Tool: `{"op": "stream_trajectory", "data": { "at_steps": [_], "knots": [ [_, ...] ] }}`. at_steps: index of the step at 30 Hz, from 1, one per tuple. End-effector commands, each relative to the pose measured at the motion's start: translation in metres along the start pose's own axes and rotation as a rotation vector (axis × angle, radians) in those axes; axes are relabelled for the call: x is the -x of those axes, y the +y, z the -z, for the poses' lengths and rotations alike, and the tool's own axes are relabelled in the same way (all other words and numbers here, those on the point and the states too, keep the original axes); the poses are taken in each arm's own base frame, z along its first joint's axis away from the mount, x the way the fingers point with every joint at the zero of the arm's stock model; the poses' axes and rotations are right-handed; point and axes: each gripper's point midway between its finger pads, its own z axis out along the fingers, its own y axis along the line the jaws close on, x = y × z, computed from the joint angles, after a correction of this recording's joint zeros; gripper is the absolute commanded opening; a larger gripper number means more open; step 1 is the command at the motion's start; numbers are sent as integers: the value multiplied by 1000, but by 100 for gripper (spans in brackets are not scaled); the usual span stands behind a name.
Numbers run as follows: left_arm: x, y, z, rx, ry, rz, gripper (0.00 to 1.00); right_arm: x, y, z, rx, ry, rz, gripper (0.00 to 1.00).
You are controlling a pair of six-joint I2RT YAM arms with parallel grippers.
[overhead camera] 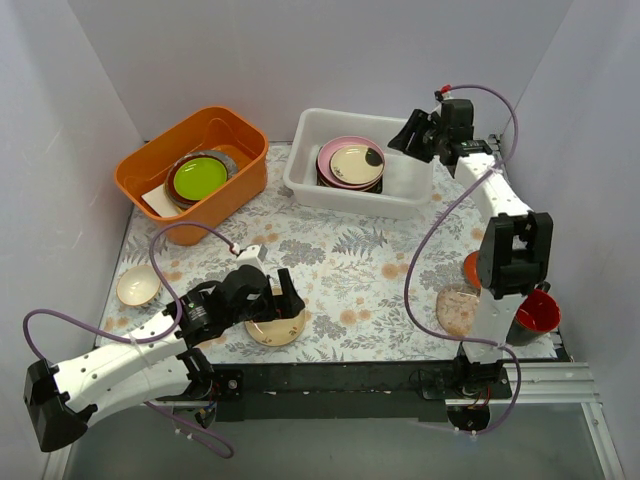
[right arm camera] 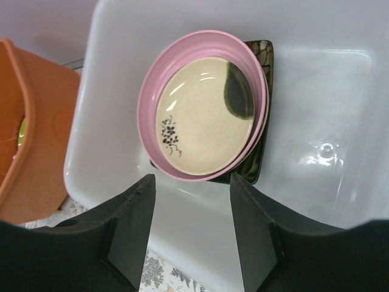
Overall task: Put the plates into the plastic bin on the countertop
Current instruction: Place the plate in the plastic bin, then pick up the plate at the center of the board.
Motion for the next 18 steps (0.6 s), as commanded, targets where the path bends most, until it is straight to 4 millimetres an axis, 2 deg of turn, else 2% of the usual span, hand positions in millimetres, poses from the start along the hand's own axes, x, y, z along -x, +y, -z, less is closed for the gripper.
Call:
{"op": "stream_trajectory", "data": {
  "at_steps": [1, 2, 3, 4, 6, 7, 8, 9, 10, 11, 12, 18],
  "knots": [
    [9, 6, 7, 57, -39, 41, 98, 6, 34, 51, 100, -50, 70, 60],
    [9, 9, 7, 68, -39, 49, 98, 0, 39, 58, 126, -37, 74, 60],
    [7, 14, 7, 90, -35, 52, 98, 1, 50, 73, 154, -51, 87, 60],
    [8, 16, 7, 105, -45, 71, 98, -16, 49, 76, 164, -19, 84, 60],
    [8, 22, 9, 130, -52, 87, 98, -25, 64, 95, 211, -16, 102, 60],
    [10, 25, 10, 146, -66, 107, 98, -43, 67, 96, 222, 18, 108, 60],
    [10, 27, 11, 156, -69, 116, 98, -50, 75, 104, 246, 26, 120, 60],
    [9, 32, 12, 179, -63, 118, 98, -58, 80, 107, 260, 41, 126, 60],
    [10, 35, 13, 197, -70, 127, 98, -79, 85, 106, 278, 85, 128, 60],
    [9, 36, 12, 206, -68, 141, 98, -87, 92, 110, 299, 103, 135, 60],
    [8, 38, 12, 215, -66, 144, 98, -105, 102, 111, 325, 140, 147, 60],
    [-1, 54, 8, 297, -42, 233, 98, -189, 126, 112, 402, 322, 151, 60]
  ]
}}
